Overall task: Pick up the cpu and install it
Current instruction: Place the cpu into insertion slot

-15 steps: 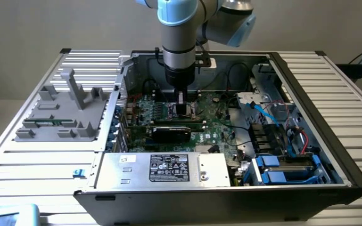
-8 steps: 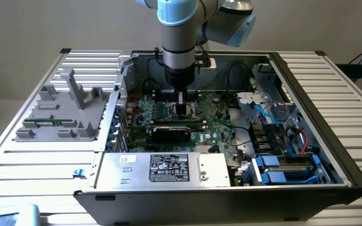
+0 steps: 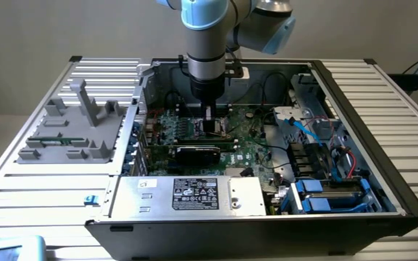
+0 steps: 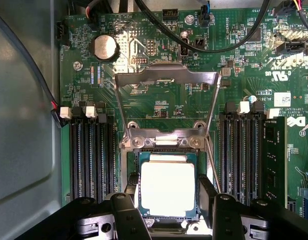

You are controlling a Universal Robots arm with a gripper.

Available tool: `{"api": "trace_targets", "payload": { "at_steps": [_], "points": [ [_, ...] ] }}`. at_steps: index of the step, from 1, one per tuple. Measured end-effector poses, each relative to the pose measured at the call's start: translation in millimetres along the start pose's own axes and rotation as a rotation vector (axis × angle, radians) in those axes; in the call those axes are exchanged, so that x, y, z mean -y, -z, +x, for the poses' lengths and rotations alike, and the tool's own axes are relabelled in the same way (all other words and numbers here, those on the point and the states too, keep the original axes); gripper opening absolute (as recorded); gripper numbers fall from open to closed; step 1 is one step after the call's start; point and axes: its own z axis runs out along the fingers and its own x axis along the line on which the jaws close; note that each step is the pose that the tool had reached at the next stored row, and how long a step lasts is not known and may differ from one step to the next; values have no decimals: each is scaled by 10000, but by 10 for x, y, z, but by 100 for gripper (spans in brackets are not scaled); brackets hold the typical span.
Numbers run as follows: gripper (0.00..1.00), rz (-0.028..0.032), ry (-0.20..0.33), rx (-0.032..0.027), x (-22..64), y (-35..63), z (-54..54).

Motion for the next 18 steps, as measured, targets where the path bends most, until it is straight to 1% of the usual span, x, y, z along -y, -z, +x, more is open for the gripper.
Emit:
{"api": "trace_targets", "payload": {
  "at_steps": [12, 16, 18],
  "points": [
    [55, 4, 82, -8, 1, -3, 1],
    [55, 5, 81, -41, 0, -2, 0],
    [55, 5, 80, -46, 0, -2, 1]
  ]
}}
